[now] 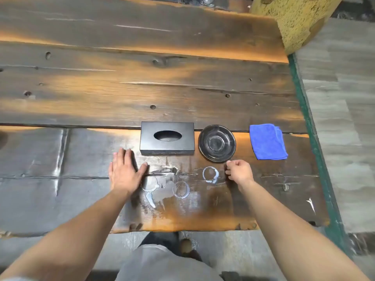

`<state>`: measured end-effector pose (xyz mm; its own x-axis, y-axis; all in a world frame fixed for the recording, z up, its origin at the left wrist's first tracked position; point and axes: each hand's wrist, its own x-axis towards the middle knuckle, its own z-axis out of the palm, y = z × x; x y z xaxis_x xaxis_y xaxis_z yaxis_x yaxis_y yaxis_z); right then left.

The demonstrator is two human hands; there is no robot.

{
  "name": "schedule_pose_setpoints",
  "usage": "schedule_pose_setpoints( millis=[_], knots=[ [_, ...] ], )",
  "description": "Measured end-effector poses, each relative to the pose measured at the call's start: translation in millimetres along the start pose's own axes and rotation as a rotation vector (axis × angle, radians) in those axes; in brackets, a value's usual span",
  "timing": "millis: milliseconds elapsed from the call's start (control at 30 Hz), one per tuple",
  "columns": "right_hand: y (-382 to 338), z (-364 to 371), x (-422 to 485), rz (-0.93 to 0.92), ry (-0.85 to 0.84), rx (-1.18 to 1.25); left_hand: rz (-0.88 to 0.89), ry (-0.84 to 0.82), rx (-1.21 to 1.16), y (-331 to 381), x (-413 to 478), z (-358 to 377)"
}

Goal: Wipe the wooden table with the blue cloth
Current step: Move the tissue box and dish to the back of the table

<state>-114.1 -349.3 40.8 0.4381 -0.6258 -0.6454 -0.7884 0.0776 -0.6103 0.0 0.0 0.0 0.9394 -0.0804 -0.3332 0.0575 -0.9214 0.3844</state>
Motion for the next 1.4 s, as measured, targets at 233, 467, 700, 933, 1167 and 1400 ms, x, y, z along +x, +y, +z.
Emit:
schedule_pose_setpoints(
  millis=[233,467,700,933,1167,1400],
  knots=[
    [-15,22,27,0.168,0.088,0.227,0.009,-0.05,0.077,-9,11,16],
    [-16,29,39,0.242,0.16,0.34,0.007,-0.025,0.073,-10,12,19],
    [-26,16,57,0.161,0.213,0.369,-0.013,-0.029,0.049,-10,14,22],
    [-87,-8,118,0.093,0.215,0.533,-0.029,-0.016,0.023,-13,16,25],
    [-133,-25,185,0.099,0.265,0.563,-0.064,-0.016,0.005,-11,18,27],
    [-149,-31,214,0.127,0.323,0.565,-0.084,-0.02,-0.001,-11,18,25]
  ],
)
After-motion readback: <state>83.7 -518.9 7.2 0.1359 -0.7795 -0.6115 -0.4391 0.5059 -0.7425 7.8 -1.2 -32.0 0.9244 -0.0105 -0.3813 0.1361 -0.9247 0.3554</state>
